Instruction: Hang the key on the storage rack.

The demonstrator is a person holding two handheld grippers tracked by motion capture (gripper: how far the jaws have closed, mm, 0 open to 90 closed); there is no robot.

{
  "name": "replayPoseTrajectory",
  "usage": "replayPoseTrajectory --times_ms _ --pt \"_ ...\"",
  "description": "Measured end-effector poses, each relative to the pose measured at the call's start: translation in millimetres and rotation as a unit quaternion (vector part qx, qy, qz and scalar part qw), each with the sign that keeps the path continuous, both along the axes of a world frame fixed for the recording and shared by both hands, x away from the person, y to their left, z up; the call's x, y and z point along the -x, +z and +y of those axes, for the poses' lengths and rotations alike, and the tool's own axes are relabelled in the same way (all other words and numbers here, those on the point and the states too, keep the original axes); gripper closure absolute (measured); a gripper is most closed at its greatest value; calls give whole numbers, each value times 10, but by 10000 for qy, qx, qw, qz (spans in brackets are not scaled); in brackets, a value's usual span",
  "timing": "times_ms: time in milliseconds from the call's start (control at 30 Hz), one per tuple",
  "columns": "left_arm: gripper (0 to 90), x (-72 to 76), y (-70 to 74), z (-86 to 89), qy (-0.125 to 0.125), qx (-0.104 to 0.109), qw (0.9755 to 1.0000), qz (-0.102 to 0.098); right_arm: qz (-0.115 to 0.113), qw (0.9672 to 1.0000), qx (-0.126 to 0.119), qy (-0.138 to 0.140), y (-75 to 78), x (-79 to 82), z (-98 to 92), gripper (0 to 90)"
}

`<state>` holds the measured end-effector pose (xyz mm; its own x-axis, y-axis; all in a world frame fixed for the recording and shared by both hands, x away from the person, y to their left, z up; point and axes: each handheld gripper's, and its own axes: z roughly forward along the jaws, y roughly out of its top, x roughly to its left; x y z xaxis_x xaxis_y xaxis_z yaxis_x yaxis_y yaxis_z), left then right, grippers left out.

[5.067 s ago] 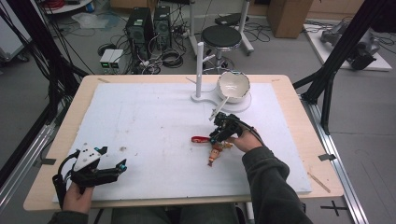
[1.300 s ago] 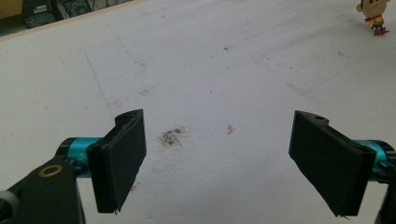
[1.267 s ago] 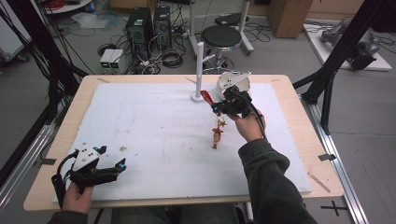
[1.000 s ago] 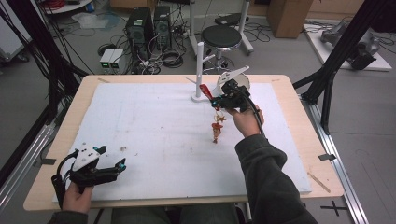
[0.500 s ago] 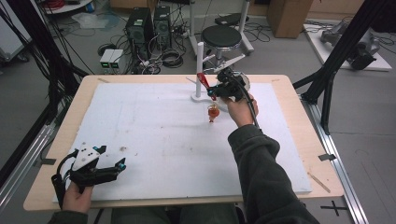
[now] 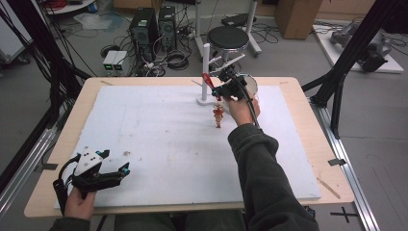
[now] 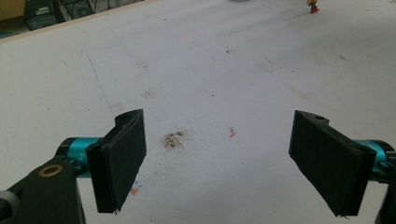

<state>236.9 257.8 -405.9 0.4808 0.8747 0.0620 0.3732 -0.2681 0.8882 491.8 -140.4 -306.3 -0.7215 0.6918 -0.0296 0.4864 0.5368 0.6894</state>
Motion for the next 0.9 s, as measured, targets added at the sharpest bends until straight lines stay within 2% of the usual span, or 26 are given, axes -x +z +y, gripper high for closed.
replayPoseTrajectory --times_ms 233,567,900 --pt "194 -1 -1 -4 3 13 10000 4 114 9997 145 -162 -77 -85 30 870" --pt "194 -1 1 0 2 -1 10000 -5 124 9991 321 -266 -152 -149 95 870" --pt "194 1 2 -1 13 16 10000 -12 168 9983 446 -323 -142 -220 141 870"
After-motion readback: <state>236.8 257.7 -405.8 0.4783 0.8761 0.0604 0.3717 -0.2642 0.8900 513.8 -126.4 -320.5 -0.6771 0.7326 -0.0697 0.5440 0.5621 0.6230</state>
